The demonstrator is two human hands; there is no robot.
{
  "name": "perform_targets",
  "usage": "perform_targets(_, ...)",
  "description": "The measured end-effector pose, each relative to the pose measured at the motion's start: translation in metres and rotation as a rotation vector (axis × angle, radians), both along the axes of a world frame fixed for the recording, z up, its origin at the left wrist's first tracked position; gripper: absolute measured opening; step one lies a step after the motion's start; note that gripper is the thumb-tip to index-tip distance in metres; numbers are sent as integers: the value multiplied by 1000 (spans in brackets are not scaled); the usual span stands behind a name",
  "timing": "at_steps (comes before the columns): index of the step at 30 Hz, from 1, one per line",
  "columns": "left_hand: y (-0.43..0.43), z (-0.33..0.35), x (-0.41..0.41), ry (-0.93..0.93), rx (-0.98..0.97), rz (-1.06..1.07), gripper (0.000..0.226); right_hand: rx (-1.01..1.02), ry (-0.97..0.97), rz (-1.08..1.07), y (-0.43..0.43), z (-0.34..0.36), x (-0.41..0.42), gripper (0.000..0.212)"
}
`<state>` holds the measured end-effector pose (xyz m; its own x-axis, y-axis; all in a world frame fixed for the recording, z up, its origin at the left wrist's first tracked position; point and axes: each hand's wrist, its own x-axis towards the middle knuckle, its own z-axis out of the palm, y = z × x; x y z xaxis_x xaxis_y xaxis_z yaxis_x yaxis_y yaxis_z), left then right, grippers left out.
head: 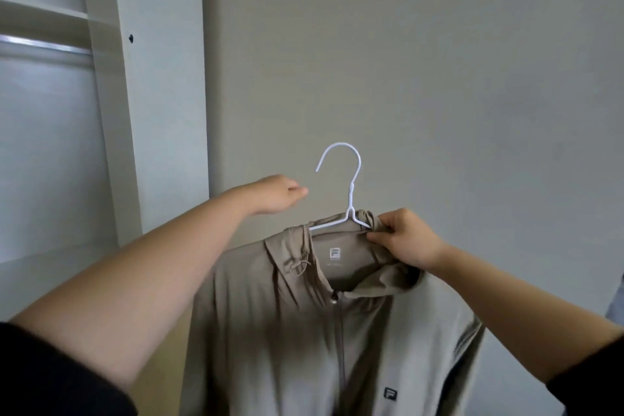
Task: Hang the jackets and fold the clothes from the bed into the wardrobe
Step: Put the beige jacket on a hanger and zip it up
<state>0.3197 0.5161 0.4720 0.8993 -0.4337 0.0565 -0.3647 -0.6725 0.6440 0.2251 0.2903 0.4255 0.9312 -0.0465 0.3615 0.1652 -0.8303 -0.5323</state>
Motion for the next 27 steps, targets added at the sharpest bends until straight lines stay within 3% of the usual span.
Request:
perform_targets(3,9,-5,-6,134,255,-67,65,63,-51,-39,-10,-1,-1,43)
perform_targets(5,7,-17,-9,31,356,-97,59,141,-71,-28,-13,0,-3,45)
perform_targets(7,1,-29,-6,-52,150,-95,36,253,-46,0,-15,4,-6,44)
perform_targets(9,-5,-35,0,-147,-21,-58,43,202,-43,-27,-19,10,-9,45)
perform_targets(13,-15,-34,5,-298,-119,-15,55,-253,-349,-290,-29,17,-9,35)
perform_targets(15,-17,-32,7,-310,-184,-10,47,-408,-272,-349,-32,21,-6,23)
perform_targets(17,-15,-31,9,-328,-209,-16,37,-342,-75,-346,-39,29,-4,20)
perform_targets(18,-13,-31,9,-343,-207,-6,33,-217,-75,-332,-44,34,-6,22)
perform_targets(20,-8,-35,11,-359,-218,39,29,-10,-267,-328,-51,43,-14,25)
perform_targets(22,-6,-39,14,-369,-245,78,30,12,-339,-257,-49,43,-19,21)
perform_targets(26,-10,-42,14,-355,-338,37,40,-313,31,-77,-28,25,-16,13)
perform_targets(27,-11,-45,17,-337,-347,2,44,-405,90,-48,-28,23,-14,23)
